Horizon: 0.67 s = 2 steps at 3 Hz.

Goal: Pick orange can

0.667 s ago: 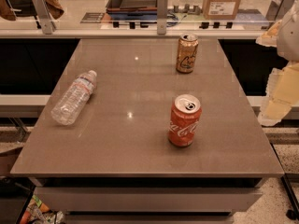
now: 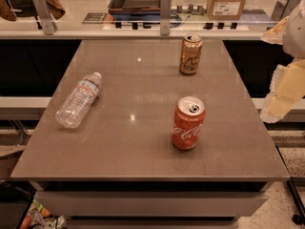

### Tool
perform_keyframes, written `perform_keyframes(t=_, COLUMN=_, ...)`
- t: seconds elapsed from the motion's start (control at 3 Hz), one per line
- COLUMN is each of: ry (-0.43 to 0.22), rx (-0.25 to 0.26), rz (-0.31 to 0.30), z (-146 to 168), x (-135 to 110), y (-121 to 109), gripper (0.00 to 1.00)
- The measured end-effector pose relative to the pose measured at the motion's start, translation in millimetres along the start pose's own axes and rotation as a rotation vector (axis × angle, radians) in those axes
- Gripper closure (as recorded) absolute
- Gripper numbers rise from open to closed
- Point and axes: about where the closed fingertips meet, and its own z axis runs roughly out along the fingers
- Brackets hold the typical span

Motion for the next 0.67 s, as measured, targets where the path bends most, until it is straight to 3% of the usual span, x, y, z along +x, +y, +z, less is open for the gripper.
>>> perform_keyframes(t=0.33, ry=-0.13, rx=0.026, rz=0.093, z=10.8, x=-2.9, y=-29.4, gripper=0.0)
perform_keyframes(t=0.67, ry=-0.312, rx=0.059, rz=0.207, z=33.6, x=-21.2, y=-62.9, gripper=0.0)
